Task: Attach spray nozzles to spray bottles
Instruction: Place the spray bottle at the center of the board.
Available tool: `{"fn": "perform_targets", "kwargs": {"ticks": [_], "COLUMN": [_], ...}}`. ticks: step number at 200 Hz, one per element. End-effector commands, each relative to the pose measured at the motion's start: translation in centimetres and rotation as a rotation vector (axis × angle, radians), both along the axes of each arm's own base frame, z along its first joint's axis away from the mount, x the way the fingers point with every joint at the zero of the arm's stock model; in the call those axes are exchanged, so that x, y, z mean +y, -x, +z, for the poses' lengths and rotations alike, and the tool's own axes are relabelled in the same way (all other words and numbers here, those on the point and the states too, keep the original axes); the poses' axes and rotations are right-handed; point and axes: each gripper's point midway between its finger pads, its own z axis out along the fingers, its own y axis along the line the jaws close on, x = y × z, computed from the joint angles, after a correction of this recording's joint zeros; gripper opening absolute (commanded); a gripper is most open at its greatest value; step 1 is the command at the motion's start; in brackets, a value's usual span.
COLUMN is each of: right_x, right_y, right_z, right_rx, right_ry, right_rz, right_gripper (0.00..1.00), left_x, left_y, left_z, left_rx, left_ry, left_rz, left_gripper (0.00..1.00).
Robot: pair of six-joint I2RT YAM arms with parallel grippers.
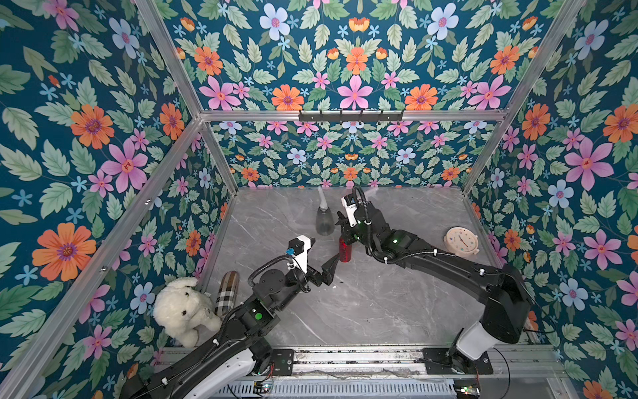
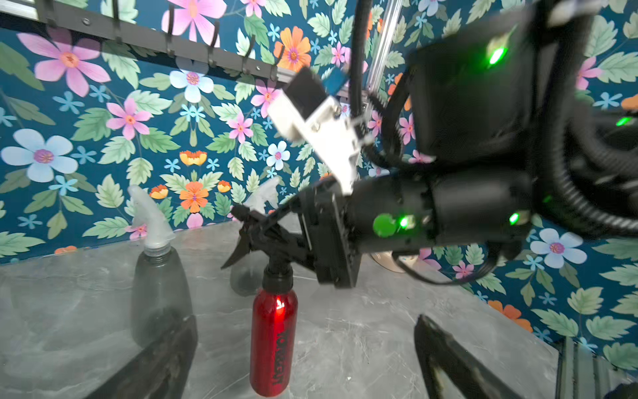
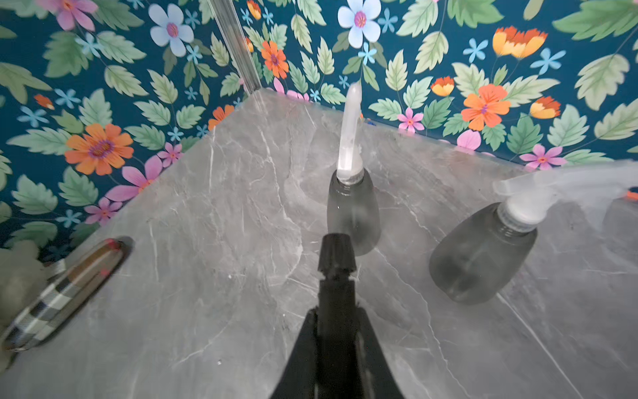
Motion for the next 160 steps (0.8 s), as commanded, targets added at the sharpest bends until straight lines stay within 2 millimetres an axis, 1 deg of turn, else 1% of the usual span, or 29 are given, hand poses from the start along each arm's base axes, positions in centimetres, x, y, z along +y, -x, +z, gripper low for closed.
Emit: {"fn": "perform_targets", "kwargs": {"ticks": [1,21,45,76,112,131,160], "right_x": [1.0,0.7,0.5,0.6,0.7,0.7,0.5], "right_y": [-1.7,-2.1,-2.4,-2.2,-2.1,-2.0,-1.9], "right_z": [0.4,-1.3,-2.6,-3.2,-4.1,-4.1,-3.4], "right_rx": [-0.126,-0.145,-0.165,-0.199,-0.184,-0.183,-0.188], "right_ry": [-0.064,-0.062,-0.034,-0.004,0.010,0.010,0.003], "right_rz": [-0.021,-0.049,-0.068,-0.074,-0.062,-0.063,-0.060], "right_gripper": [0.00,0.00,0.00,0.00,0.14,0.29,0.44], "left_x": [1.2,1.3,1.0,0.9,1.0,0.9,0.9], "left_y": [-0.5,-0.5,-0.6,-0.7,-0.8,-0.7,-0.8], "left_z": [-0.4,-0.4,-0.6,-0.7,-0.7,-0.7,-0.7], "left_rx": [0.022,0.022,0.028,0.027,0.026,0.027,0.026], "left_ry": [0.001,0.001,-0.007,-0.012,-0.016,-0.015,-0.020], "left_rz": [0.068,0.071,0.066,0.067,0.070,0.069,0.069], "left_gripper": [1.00,1.00,0.99,1.00,1.00,1.00,1.00]}}
